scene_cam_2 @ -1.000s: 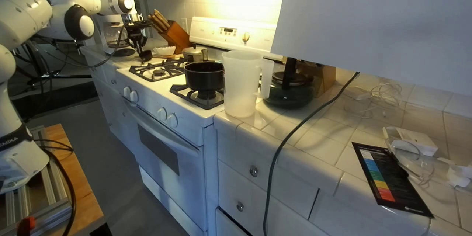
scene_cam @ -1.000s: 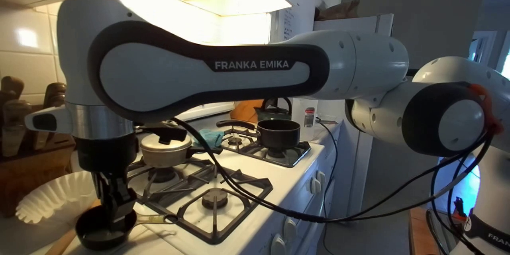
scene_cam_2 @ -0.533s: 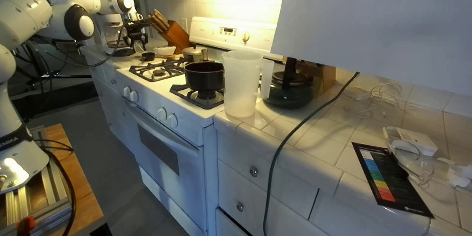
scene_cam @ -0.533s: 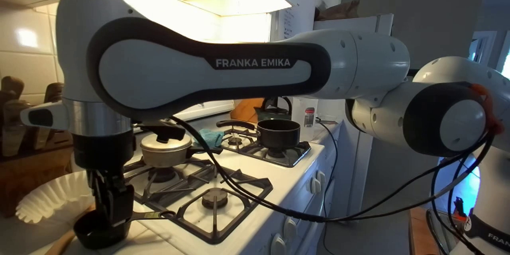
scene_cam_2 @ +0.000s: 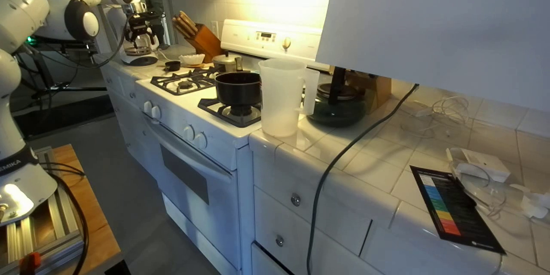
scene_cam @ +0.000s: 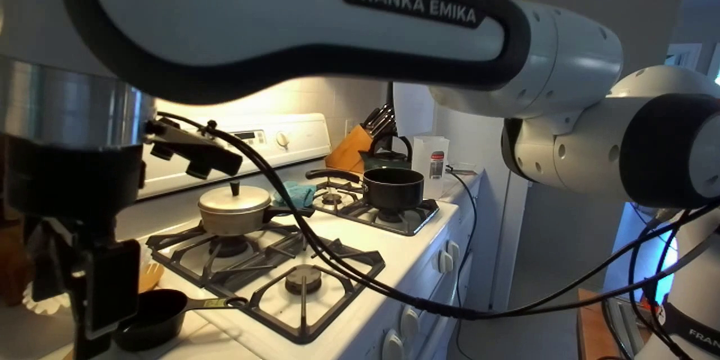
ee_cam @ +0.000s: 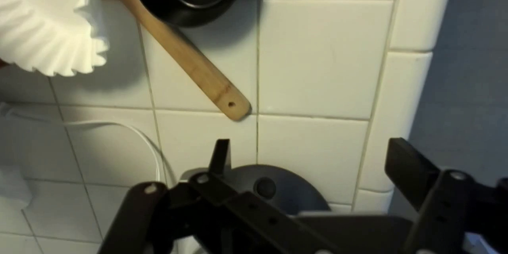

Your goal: Pick up the scooper, wipe it against the towel, then put it on the left counter

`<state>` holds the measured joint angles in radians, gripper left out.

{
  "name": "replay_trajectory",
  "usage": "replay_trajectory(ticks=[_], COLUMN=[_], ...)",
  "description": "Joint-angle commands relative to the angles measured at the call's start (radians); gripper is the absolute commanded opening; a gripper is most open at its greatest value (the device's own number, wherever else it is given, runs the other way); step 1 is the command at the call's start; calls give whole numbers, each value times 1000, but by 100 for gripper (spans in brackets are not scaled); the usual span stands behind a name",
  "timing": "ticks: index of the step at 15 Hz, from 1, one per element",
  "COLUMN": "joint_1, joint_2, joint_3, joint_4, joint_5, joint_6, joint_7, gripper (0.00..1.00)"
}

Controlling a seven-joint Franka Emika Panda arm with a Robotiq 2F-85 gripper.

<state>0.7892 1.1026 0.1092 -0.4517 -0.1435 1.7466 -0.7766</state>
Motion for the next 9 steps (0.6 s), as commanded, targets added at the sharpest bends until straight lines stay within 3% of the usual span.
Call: replay_trajectory(ticks=[1, 6, 7, 9], joint_1=[-9, -25, -11, -16], joint_2=[-83, -164, -137, -153], joint_3=[42, 67, 51, 55], joint_4=[-31, -34, -26, -21], joint_5=[46, 100, 71, 78], joint_6=[-60, -217, -167, -193], joint_7=[-24, 87, 51, 67], gripper=[100, 100, 100, 100])
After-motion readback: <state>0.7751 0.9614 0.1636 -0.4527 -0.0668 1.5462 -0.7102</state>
